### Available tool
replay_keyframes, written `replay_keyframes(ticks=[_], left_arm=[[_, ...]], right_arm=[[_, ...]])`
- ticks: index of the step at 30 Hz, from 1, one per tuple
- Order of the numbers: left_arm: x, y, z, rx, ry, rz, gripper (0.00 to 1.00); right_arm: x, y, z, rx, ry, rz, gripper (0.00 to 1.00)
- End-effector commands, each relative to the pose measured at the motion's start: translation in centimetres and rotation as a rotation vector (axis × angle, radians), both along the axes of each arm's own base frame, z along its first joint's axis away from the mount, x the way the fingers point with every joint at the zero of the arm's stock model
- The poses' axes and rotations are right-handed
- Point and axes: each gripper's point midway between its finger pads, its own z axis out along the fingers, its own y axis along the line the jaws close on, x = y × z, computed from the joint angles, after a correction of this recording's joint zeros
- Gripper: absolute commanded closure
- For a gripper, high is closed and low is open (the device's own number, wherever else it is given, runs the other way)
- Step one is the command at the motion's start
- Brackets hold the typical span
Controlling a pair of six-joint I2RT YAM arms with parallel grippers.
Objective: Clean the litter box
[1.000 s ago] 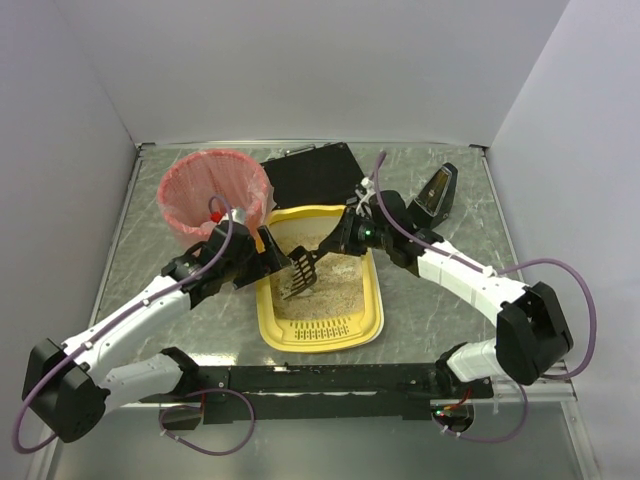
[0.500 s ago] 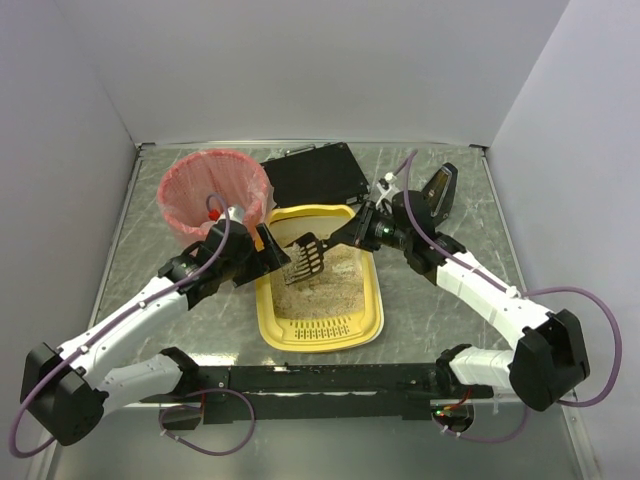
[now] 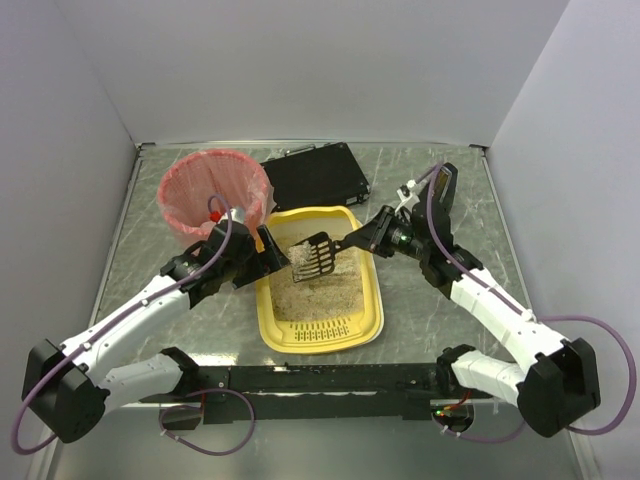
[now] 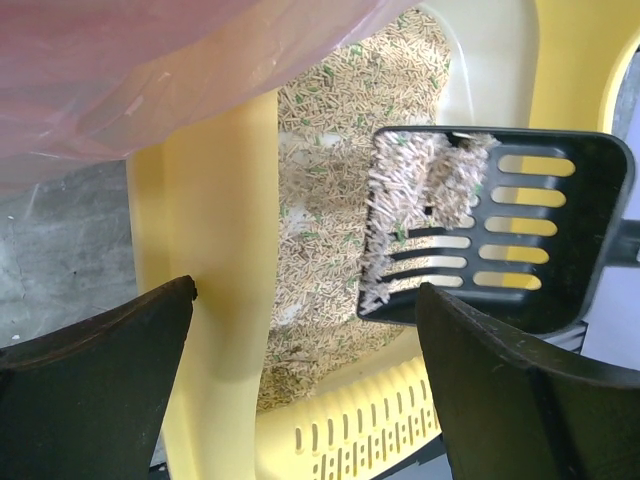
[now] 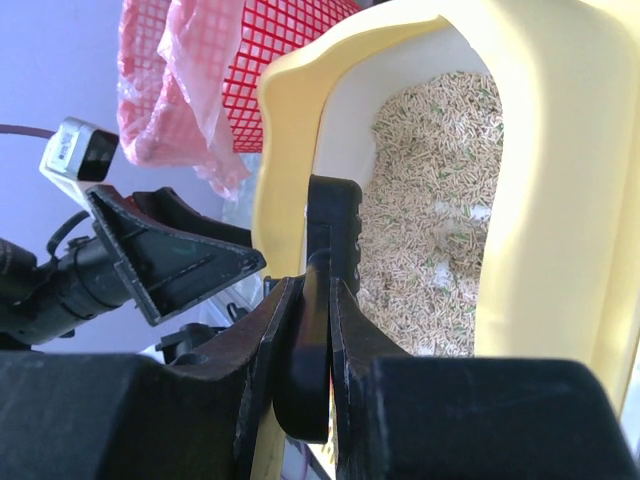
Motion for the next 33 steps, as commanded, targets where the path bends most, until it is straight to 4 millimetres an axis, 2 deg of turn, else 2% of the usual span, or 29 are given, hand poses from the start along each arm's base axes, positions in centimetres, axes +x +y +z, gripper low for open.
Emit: replay_keyframes(ticks=[1,8,11,14,16,18,21,24,25,27,30,33], left_arm=[[0.3,-0.7,2.1,-0.05,-0.044,0.005,0.03],[0.5,-0.4,3.4,-0.064,-0.082,0.021,0.03],[0.5,0.1,3.8,-0.055,-0.093,0.036,0.03],[0.4,0.4,4.3,-0.063,-0.109,0.045,0.03],[0.2,0.7,4.3,-0.06,-0.11,0.054,0.03],[0.0,1.1,4.0,-0.045,-0.099,0.067,0.03],[-0.1,1.6,3.9,-0.035,-0.099,0.083,0.03],[-0.1,1.8,4.0,-0.034,-0.103,0.094,0.03],[-0.2,1.9,3.8,-0.033,-0.1,0.099,0.03],[-0.3,2.0,3.6,-0.038,-0.095,0.103,0.03],[-0.6,2.0,3.7,-0.046,-0.093,0.095,0.03],[-0.8,2.4,3.7,-0.043,-0.097,0.113,0.03]], right_arm=[[-0.1,-0.2,2.6,0.086,-0.067,-0.014,1.0],[-0.4,0.2,3.8,0.163,-0.063,-0.007,1.0],[-1.3,-0.8,2.3,0.102,-0.029,-0.029,1.0],[-1.4,-1.4,2.0,0.108,-0.028,-0.06,1.0],[-1.2,-0.9,3.2,0.151,-0.063,-0.045,1.0],[-0.6,-0.5,3.5,0.171,-0.061,-0.041,1.0],[-1.0,-0.3,3.1,0.189,-0.042,-0.025,1.0],[-1.8,-1.7,1.7,0.121,-0.023,-0.067,1.0],[-2.0,-1.9,1.9,0.116,-0.037,-0.079,1.0],[-1.7,-1.9,1.8,0.126,-0.04,-0.09,1.0],[-0.1,-1.1,2.6,0.171,-0.047,-0.091,1.0],[-0.6,-1.1,1.8,0.145,-0.015,-0.066,1.0]])
